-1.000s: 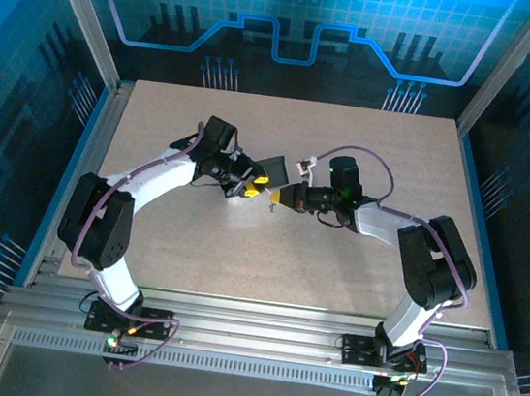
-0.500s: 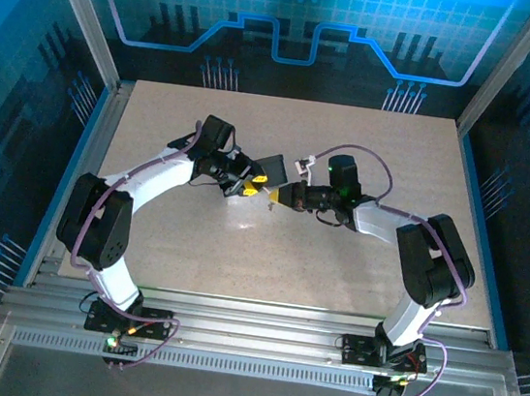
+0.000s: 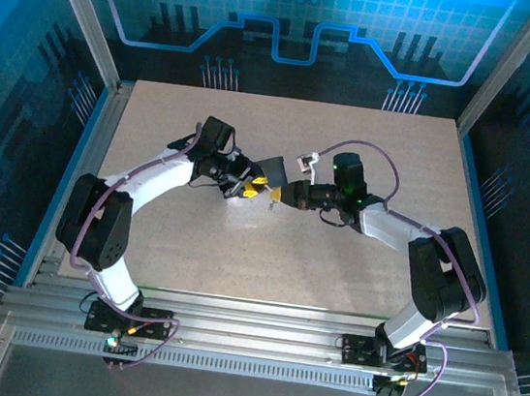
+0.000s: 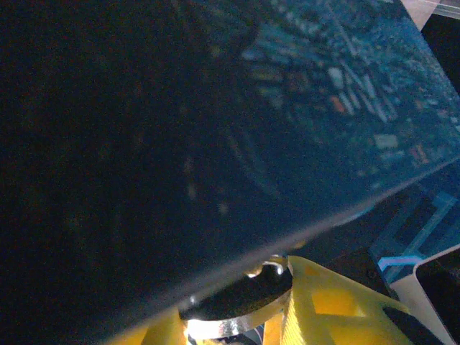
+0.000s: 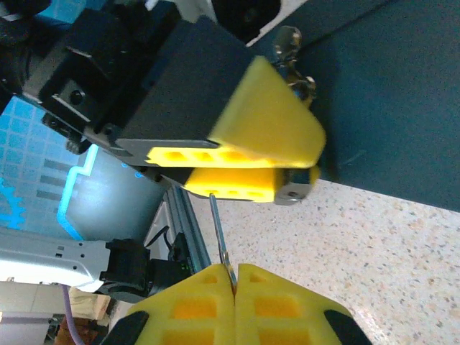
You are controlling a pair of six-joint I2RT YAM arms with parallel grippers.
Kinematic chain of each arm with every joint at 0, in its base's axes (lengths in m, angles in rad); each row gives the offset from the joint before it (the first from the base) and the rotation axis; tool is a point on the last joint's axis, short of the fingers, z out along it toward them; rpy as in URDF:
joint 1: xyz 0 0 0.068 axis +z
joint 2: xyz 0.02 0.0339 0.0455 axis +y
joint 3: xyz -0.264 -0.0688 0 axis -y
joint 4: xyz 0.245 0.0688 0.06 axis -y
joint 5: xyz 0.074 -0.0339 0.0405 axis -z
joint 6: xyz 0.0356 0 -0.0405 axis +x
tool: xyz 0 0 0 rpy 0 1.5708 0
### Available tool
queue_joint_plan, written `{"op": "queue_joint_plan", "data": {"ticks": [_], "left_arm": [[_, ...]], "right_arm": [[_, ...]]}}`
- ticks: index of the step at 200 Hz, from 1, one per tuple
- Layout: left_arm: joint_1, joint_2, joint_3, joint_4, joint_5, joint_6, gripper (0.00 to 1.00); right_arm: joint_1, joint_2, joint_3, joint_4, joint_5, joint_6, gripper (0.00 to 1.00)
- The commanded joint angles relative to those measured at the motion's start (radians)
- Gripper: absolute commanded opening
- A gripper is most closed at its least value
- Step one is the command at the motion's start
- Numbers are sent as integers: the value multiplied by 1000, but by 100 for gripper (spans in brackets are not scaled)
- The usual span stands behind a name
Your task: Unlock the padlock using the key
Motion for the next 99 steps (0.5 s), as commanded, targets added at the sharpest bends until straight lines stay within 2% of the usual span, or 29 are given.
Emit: {"op": "queue_joint_plan", "data": {"ticks": [1, 99], "left_arm": [[9, -54, -8, 2, 44, 9, 0], [8, -62, -15, 11, 45, -6, 0]], "right_arm": [[-11, -14, -7, -51, -5, -24, 0], [-1, 47, -3, -4, -7, -6, 0]]}}
